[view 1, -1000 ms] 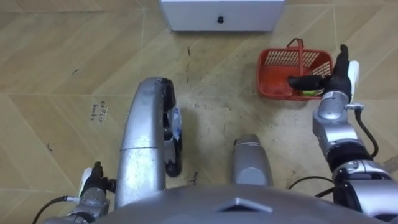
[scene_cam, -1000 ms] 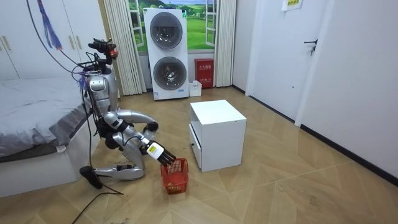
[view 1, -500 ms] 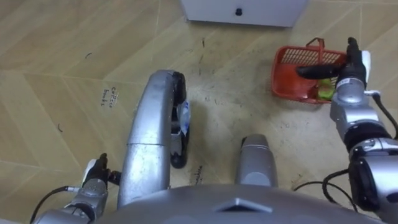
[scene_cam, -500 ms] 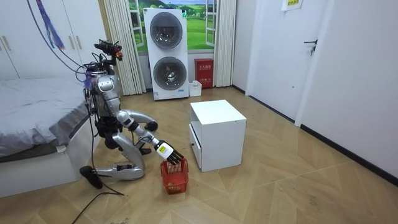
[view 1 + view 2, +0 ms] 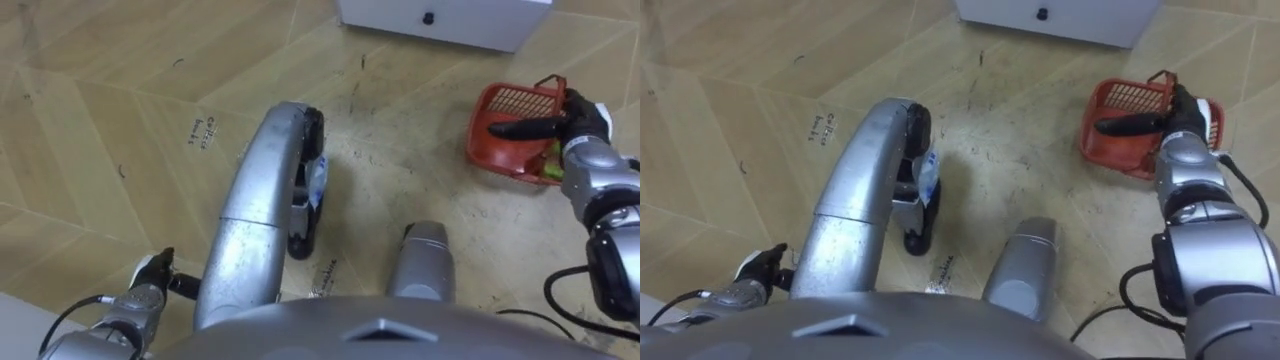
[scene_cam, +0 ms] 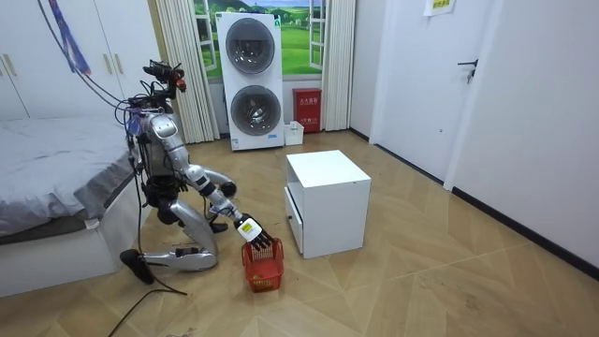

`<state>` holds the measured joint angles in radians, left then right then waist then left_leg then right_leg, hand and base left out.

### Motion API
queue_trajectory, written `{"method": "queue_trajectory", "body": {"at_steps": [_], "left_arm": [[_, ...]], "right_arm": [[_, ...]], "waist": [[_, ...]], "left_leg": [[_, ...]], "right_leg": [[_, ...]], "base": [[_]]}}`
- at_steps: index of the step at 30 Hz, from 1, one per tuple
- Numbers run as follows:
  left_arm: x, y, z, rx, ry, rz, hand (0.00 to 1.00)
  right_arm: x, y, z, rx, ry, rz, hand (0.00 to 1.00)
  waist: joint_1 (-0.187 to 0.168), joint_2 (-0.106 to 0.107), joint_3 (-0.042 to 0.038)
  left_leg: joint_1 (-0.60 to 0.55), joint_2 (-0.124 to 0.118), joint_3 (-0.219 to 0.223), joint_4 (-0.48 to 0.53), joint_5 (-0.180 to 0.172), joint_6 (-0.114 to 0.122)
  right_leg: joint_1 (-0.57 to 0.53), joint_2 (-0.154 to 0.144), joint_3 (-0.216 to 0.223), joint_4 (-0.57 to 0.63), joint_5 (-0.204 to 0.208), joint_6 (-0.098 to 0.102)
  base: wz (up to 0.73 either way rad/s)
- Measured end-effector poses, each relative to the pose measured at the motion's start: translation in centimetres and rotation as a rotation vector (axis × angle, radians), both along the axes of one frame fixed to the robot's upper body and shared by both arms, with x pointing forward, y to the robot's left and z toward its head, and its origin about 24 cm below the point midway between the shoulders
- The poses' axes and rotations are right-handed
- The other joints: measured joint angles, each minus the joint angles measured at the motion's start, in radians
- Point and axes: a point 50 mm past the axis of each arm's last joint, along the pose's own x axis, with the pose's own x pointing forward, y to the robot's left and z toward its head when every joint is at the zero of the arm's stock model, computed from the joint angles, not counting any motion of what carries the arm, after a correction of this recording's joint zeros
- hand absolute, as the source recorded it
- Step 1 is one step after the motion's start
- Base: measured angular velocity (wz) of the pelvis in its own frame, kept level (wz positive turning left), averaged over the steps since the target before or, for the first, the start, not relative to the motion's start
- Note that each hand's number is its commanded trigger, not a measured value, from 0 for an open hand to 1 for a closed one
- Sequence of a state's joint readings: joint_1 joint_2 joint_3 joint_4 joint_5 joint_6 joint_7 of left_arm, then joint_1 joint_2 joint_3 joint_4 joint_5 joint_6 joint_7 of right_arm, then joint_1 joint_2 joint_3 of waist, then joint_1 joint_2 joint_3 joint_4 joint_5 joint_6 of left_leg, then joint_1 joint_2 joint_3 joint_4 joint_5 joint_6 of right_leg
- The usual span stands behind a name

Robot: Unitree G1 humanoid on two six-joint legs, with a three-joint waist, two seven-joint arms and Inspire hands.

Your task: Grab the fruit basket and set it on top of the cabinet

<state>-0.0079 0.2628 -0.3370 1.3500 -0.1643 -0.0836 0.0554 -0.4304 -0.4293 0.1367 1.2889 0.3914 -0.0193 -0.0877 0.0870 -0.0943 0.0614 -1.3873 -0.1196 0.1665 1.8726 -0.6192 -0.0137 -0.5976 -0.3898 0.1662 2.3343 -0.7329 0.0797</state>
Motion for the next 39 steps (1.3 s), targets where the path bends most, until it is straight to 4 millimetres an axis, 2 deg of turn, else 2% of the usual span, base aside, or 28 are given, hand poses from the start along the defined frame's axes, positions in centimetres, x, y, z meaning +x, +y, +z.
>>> {"method": "queue_trajectory", "body": {"at_steps": [1, 2, 3, 4, 12, 19, 28, 35, 36, 39], "left_arm": [[-0.1, 0.0, 0.0, 0.001, 0.010, 0.002, 0.00], [-0.2, 0.0, 0.0, 0.002, 0.015, 0.003, 0.00], [-0.2, 0.0, -0.1, 0.003, 0.022, 0.005, 0.00], [-0.3, 0.0, -0.1, 0.002, 0.027, 0.006, 0.00], [-0.5, -0.2, -0.2, -0.025, 0.043, -0.003, 0.00], [-0.4, -0.6, -0.2, -0.049, 0.051, -0.030, 0.00], [-0.4, -0.7, -0.3, -0.049, 0.054, -0.044, 0.00], [0.1, -0.9, -0.2, -0.058, 0.030, -0.048, 0.00], [0.1, -0.9, -0.2, -0.058, 0.026, -0.048, 0.00], [0.3, -0.8, -0.1, -0.052, 0.011, -0.034, 0.00]], "right_arm": [[0.0, -0.1, 0.0, 0.019, -0.009, -0.013, 0.30], [0.0, -0.1, 0.0, 0.030, -0.014, -0.020, 0.47], [-0.1, -0.1, 0.0, 0.048, -0.018, -0.031, 0.93], [-0.2, -0.1, -0.1, 0.064, -0.022, -0.042, 1.00], [-1.1, -0.3, -0.8, 0.171, 0.001, -0.094, 1.00], [-2.8, 0.0, -2.1, 0.235, 0.058, -0.098, 1.00], [-2.7, 0.1, -2.1, 0.248, 0.058, -0.084, 1.00], [-1.7, 0.6, -1.7, 0.208, 0.051, -0.023, 1.00], [-1.6, 0.8, -1.7, 0.204, 0.052, -0.017, 1.00], [-1.2, 2.1, -2.0, 0.177, 0.055, 0.043, 1.00]], "waist": [[0.003, 0.002, 0.0007], [0.004, 0.002, 0.0009], [0.004, 0.002, 0.0010], [0.004, 0.002, 0.0009], [0.005, 0.009, -0.0007], [0.025, 0.013, -0.0028], [0.032, 0.012, -0.0027], [0.039, 0.009, -0.0013], [0.037, 0.004, 0.0014], [0.023, 0.000, 0.0007]], "left_leg": [[0.000, 0.000, 0.000, -0.001, 0.001, -0.001], [0.000, 0.000, -0.001, -0.002, 0.001, -0.002], [0.000, -0.001, 0.000, -0.005, 0.002, -0.004], [0.001, -0.001, -0.001, -0.008, 0.004, -0.007], [-0.005, 0.001, -0.008, -0.011, 0.007, -0.013], [-0.014, 0.000, -0.015, -0.011, 0.010, -0.019], [-0.018, -0.002, -0.016, -0.011, 0.012, -0.019], [-0.024, 0.001, -0.032, 0.005, 0.012, -0.019], [-0.023, 0.001, -0.035, 0.008, 0.011, -0.019], [-0.023, 0.001, -0.049, 0.020, 0.011, -0.018]], "right_leg": [[0.000, 0.000, -0.002, -0.001, 0.000, 0.000], [0.000, 0.000, -0.003, -0.001, 0.000, 0.000], [-0.001, -0.001, -0.004, -0.001, 0.000, 0.000], [-0.001, -0.001, -0.004, -0.001, 0.000, 0.000], [-0.007, 0.007, -0.012, -0.001, 0.000, 0.000], [-0.009, 0.011, -0.024, 0.000, 0.000, 0.000], [-0.013, 0.010, -0.025, 0.000, 0.000, 0.000], [0.002, 0.031, -0.031, 0.000, 0.000, 0.000], [0.003, 0.035, -0.029, -0.001, 0.000, 0.001], [0.011, 0.048, -0.029, -0.002, 0.000, 0.001]], "base": [[0.00], [0.04], [0.03], [0.04], [0.00], [0.00], [0.00], [0.00], [0.00], [-0.05]]}}
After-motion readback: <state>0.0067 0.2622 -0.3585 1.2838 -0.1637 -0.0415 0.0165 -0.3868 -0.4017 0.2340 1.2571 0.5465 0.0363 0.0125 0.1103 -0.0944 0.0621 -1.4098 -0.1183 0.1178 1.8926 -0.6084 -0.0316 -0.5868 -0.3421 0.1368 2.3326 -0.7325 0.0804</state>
